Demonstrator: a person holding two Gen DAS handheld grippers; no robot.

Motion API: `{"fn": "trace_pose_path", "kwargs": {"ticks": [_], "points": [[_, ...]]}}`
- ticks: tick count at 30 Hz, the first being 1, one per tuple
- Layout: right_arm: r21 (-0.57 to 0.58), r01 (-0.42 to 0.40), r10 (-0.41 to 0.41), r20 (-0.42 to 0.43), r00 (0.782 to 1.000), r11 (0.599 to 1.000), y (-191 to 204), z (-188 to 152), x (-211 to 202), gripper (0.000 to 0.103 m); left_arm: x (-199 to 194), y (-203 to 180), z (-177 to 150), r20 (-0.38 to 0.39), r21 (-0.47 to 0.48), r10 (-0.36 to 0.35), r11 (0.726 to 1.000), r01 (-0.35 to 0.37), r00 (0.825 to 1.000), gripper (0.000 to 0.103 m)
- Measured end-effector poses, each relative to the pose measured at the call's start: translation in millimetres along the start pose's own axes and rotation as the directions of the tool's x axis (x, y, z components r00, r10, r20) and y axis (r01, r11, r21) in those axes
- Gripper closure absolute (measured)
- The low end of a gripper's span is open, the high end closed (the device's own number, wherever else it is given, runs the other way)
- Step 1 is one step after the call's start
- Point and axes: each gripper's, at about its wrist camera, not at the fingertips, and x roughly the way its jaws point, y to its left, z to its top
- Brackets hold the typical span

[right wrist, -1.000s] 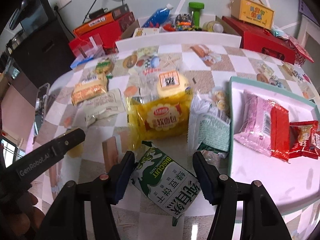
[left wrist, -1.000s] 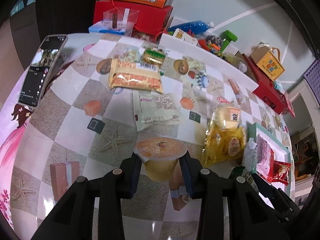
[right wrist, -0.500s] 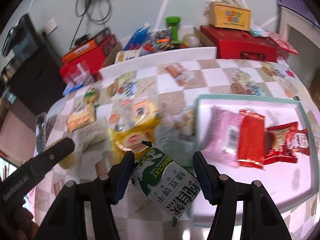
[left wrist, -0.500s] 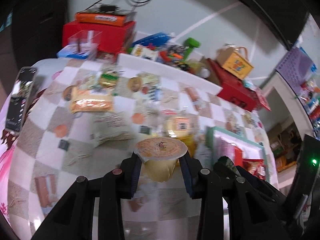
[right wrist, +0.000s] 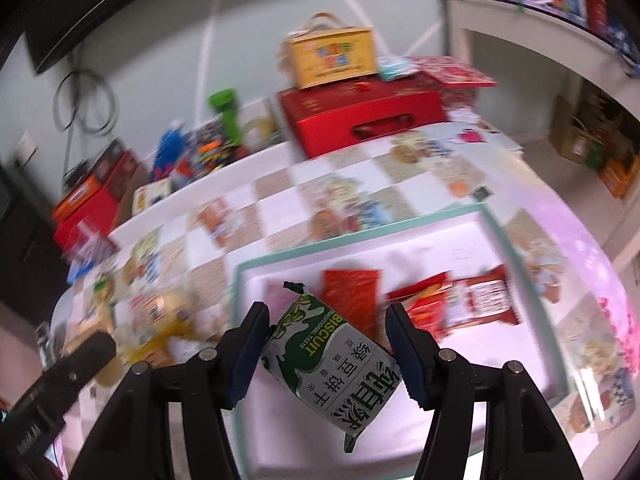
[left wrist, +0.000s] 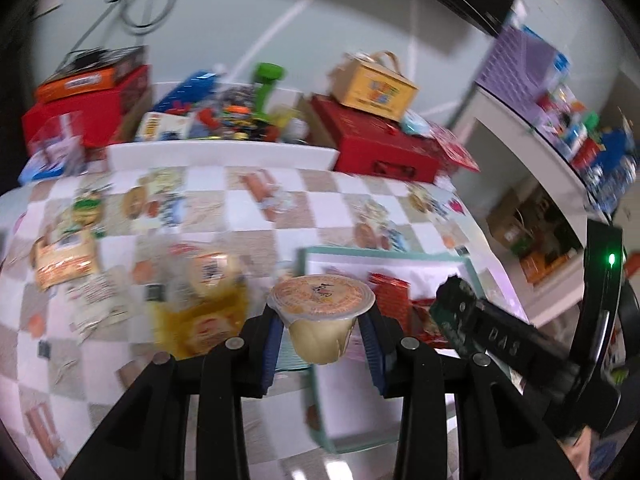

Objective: Organize snacks
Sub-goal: 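Lower pudding cup and biscuit packet into the tray, open both grippers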

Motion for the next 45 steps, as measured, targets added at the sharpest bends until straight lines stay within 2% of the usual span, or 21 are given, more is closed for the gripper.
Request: {"fn": "trace_pose_path", "kwargs": {"ticks": [6,13,20,27,31,35,37,38,40,45], "points": [[0.071,0.054,-0.054,0.0,0.999,0.996,-42.8,19.8,12.5,0.039,31.9,-32.5,3.5,-0.048,0.083,-0.031,0.996,0.035,0.998,0.065],[0.09,0.078,-0.074,-0.039,0.996,0.993,-71.8,37.8,43.0,0.039,81.9,-65.8,5.1,-0.121,0.16,-0.052,0.985,0.071,0.991,0.065],[0.095,0.12,-0.111,-0.089,0.99,0.988,-96.2,46.3,72.1,0.039,117.7,-82.6,1.4,-0.168,0.2,-0.029,0.978,0.063,0.985,0.065],[0.077,0.147,-0.137,-0.117,0.984,0.986,-105.2,51.3,87.0,0.038,132.5,-93.8,-0.1,-0.182,0.231,-0.007,0.972,0.05,0.983,0.064],[0.063,0.147,-0.139,-0.115,0.984,0.987,-103.9,51.4,84.6,0.038,130.8,-96.1,-3.1,-0.176,0.238,0.002,0.97,0.041,0.984,0.048],[0.055,0.146,-0.138,-0.121,0.983,0.988,-102.0,50.6,81.9,0.038,123.1,-96.4,-2.1,-0.164,0.233,-0.008,0.971,0.047,0.986,0.047],[0.055,0.141,-0.134,-0.121,0.984,0.988,-101.5,50.1,80.1,0.038,118.9,-95.8,-1.7,-0.159,0.225,-0.013,0.973,0.049,0.987,0.042],[0.055,0.137,-0.129,-0.122,0.984,0.989,-101.2,50.0,79.3,0.037,117.3,-95.3,-1.1,-0.158,0.218,-0.016,0.975,0.051,0.987,0.04],[0.058,0.122,-0.113,-0.128,0.985,0.991,-100.9,49.7,78.1,0.034,114.5,-92.7,0.2,-0.16,0.198,-0.021,0.979,0.053,0.987,0.028],[0.042,0.117,-0.11,-0.129,0.985,0.992,-98.0,47.9,74.2,0.027,101.3,-89.0,5.9,-0.134,0.187,-0.003,0.982,0.028,0.991,0.019]]}}
